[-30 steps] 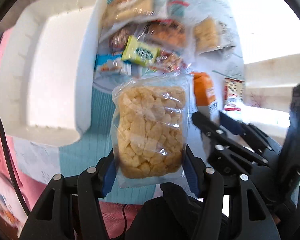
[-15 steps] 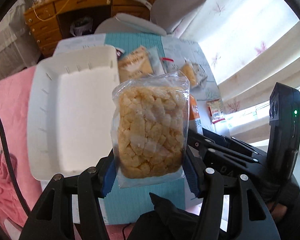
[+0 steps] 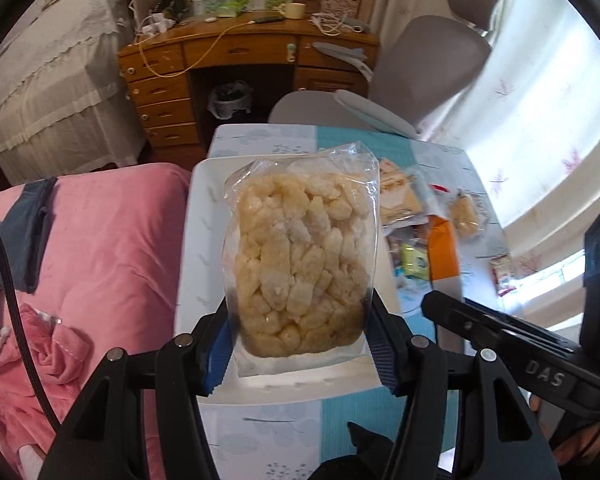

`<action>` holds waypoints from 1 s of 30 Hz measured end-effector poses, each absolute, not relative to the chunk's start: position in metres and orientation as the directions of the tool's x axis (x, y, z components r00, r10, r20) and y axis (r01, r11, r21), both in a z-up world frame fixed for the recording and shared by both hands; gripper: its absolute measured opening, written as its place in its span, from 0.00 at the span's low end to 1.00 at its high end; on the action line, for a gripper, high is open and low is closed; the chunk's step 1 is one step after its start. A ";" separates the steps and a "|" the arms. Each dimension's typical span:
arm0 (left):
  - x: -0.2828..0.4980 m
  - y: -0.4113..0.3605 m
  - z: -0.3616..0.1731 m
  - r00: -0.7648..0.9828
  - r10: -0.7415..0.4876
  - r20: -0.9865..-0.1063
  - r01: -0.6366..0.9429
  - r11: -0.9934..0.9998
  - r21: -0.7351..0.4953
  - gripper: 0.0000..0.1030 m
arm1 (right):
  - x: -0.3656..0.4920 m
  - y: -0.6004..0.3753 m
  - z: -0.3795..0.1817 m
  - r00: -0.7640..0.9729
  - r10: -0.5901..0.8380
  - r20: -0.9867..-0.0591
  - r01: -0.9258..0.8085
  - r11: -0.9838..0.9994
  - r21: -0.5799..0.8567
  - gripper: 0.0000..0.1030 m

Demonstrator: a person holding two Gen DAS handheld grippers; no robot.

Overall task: Organize snacks
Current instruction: 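Carry both snacks over the white tray and open both tools to drop them, then move the left tool to the red candy bag while the right tool reaches the LIPO pack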

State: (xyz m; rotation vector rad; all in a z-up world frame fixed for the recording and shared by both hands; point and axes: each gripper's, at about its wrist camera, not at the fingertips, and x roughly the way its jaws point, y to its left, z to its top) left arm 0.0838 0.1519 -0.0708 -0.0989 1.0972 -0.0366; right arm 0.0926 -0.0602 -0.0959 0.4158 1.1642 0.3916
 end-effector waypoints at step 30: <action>0.081 0.170 -0.103 0.397 -0.117 -0.910 -0.079 0.984 -0.161 0.82 | 0.075 -0.055 -0.102 0.323 0.475 -0.818 -0.075 0.875 0.479 0.72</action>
